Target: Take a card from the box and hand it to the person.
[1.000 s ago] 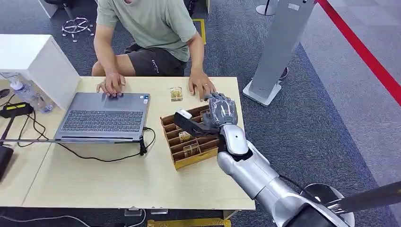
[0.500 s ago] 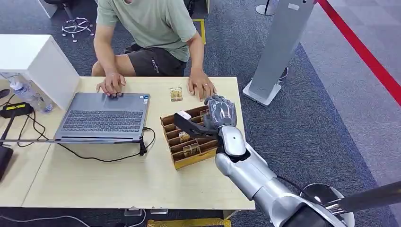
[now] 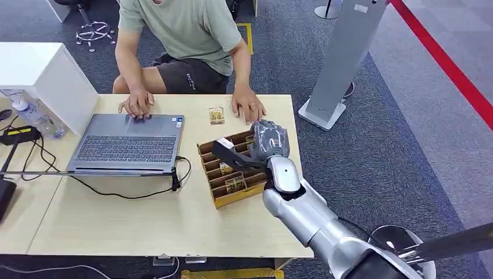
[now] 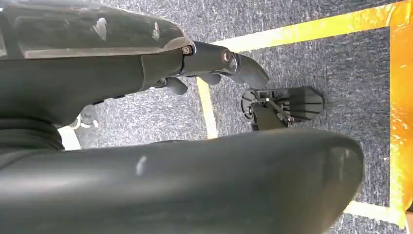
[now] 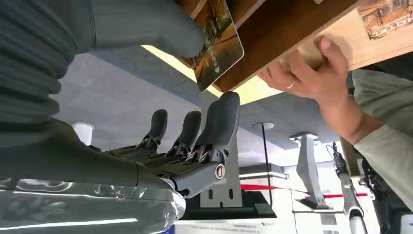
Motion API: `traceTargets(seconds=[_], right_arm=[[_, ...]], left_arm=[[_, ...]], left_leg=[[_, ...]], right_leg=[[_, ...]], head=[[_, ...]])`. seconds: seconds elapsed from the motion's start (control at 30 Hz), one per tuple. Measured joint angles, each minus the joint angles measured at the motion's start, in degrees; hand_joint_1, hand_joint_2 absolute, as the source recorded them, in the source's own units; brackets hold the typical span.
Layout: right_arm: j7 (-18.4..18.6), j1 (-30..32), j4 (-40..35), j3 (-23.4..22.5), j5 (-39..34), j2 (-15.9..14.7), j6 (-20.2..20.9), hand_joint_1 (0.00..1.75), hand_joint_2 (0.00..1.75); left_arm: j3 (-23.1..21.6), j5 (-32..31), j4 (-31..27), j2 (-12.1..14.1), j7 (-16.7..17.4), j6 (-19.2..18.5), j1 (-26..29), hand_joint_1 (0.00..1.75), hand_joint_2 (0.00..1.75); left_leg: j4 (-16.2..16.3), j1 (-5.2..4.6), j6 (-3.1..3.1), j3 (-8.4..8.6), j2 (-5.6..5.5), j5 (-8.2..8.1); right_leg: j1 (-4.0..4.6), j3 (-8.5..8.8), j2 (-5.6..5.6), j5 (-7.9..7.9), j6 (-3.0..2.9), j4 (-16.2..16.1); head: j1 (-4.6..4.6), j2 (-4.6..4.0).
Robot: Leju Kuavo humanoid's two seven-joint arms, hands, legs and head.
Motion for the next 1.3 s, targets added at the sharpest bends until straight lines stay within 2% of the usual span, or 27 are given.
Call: traceTargets(seconds=[0.3,0.43,0.5,0.7,0.77,0.9,0.97,1.1,1.2,1.3], right_arm=[[-0.7,0.0,1.6,0.0,-1.2,0.3,0.5,0.86,1.75],[-0.8,0.0,2.0,0.0,-1.6,0.3,0.5,0.82,1.75],[-0.8,0.0,2.1,0.0,-1.7,0.3,0.5,0.87,1.75],[-1.2,-0.1,2.4,0.0,-2.0,0.3,0.7,0.80,1.75],[-1.3,-0.1,2.4,0.0,-2.1,0.3,0.9,0.73,1.75],[-1.7,-0.1,2.9,0.0,-2.5,0.3,0.9,0.47,1.75],[-1.8,-0.1,3.2,0.0,-2.7,0.3,0.9,0.42,1.75],[-2.0,-0.3,3.9,0.0,-2.8,0.7,0.7,0.45,1.75],[-2.2,-0.4,4.2,0.0,-2.9,0.8,0.7,0.58,1.75],[-2.3,-0.4,4.3,0.0,-3.1,0.8,0.7,0.61,1.75]], left_arm=[[-0.1,0.0,0.0,0.0,0.0,0.0,0.0,0.00,0.00],[-0.1,0.0,0.0,0.0,0.1,0.0,0.0,0.00,0.00],[-0.2,0.0,0.0,0.0,0.2,0.0,0.0,0.00,0.00],[-0.4,0.0,0.0,0.0,0.2,0.0,0.0,0.00,0.00],[-0.4,0.0,0.0,0.0,0.2,0.0,0.0,0.00,0.00],[-0.5,0.0,0.0,0.0,0.2,-0.1,0.0,0.00,0.00],[-0.5,0.0,0.0,0.0,0.2,-0.1,0.0,0.00,0.00],[-0.7,0.0,0.0,0.0,0.2,-0.1,0.0,0.00,0.00],[-0.8,0.1,0.0,0.0,0.3,-0.1,0.0,0.00,0.00],[-0.9,0.4,0.0,0.0,0.3,-0.1,0.0,0.00,0.00]], left_leg=[[0.0,0.00,0.00,0.00,0.00,0.00],[0.0,0.00,0.00,0.00,0.00,0.00],[0.0,0.00,0.00,0.01,0.00,0.00],[0.0,0.00,0.00,0.03,0.00,0.00],[0.0,0.00,0.00,0.03,0.00,0.00],[0.0,0.00,0.00,0.02,0.00,0.00],[0.0,0.00,0.00,0.01,0.00,0.00],[0.0,0.00,0.00,0.01,0.00,0.00],[0.0,0.00,0.00,0.02,0.00,0.00],[0.0,0.00,0.00,0.01,0.00,0.00]], right_leg=[[0.00,0.00,0.00,0.00,0.00,0.0],[0.00,0.00,0.00,0.00,0.00,0.0],[0.00,0.00,0.00,0.00,0.00,0.0],[0.00,0.03,0.00,0.00,0.00,0.0],[0.00,0.02,0.00,0.00,0.00,0.0],[0.00,0.02,0.00,0.00,0.00,0.0],[0.00,0.01,0.00,0.00,0.00,0.0],[0.00,0.01,0.00,0.00,0.00,0.0],[0.00,0.01,0.00,0.00,0.00,0.0],[0.00,0.01,0.00,0.00,0.00,0.0]], head=[[0.00,0.00],[0.02,0.00],[0.00,0.00],[0.00,0.00],[0.00,0.00],[0.02,0.00],[0.02,0.00],[-0.02,0.00],[-0.02,0.00],[0.00,0.00]])
